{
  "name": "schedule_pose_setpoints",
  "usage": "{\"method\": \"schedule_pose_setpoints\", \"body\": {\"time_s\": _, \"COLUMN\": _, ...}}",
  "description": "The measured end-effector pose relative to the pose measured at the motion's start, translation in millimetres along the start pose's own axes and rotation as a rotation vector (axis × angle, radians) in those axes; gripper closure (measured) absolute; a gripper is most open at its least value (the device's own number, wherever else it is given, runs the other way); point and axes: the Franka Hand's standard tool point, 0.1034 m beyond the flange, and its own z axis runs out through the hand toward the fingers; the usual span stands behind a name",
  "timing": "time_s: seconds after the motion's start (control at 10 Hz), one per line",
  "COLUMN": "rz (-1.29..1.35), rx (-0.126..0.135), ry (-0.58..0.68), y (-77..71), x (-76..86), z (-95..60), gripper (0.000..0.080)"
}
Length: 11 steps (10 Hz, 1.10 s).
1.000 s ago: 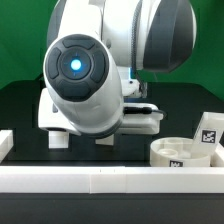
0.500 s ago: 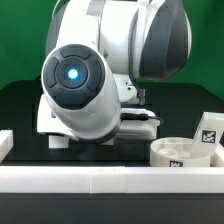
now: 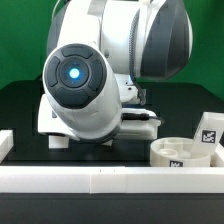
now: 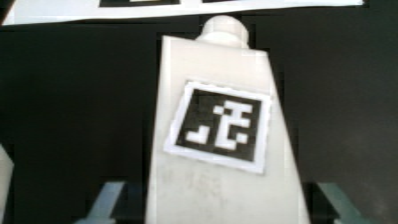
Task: Assemble stool
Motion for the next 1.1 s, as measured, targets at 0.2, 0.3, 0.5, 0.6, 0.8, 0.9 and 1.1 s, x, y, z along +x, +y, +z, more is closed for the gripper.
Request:
{"method": "schedule_pose_setpoints", "body": {"time_s": 0.2, "rz": -0.012, "rx": -0.001, "ry": 0.026, "y": -6.6, "x": -8.0, "z": -17.2, "gripper": 0.0475}}
{"method": "schedule_pose_setpoints", "body": {"time_s": 0.3, "rz": -0.019, "rx": 0.000, "ry": 0.043, "y": -11.2, "x": -12.7, "z": -28.1, "gripper": 0.0475}}
{"method": "schedule_pose_setpoints", "body": {"time_s": 0.5, "rz": -0.038, "rx": 0.000, "ry": 0.066, "y": -24.1, "x": -19.9, "z": -42.7, "gripper": 0.0475}}
{"method": "schedule_pose_setpoints", "body": {"time_s": 0.6, "rz": -0.051, "rx": -0.004, "ry": 0.078, "y": -31.6, "x": -23.1, "z": -52.6, "gripper": 0.0474}}
{"method": "schedule_pose_setpoints", "body": {"time_s": 0.8, "rz": -0.064, "rx": -0.018, "ry": 0.108, "y": -32.9, "x": -17.9, "z": -60.5, "gripper": 0.0474}}
{"method": "schedule_pose_setpoints", "body": {"time_s": 0.9, "rz": -0.063, "rx": -0.017, "ry": 0.108, "y": -32.3, "x": -17.8, "z": -60.3, "gripper": 0.0474}}
{"method": "schedule_pose_setpoints", "body": {"time_s": 1.1, "rz": -0.056, "rx": -0.017, "ry": 0.254, "y": -35.5, "x": -3.8, "z": -74.0, "gripper": 0.0474}}
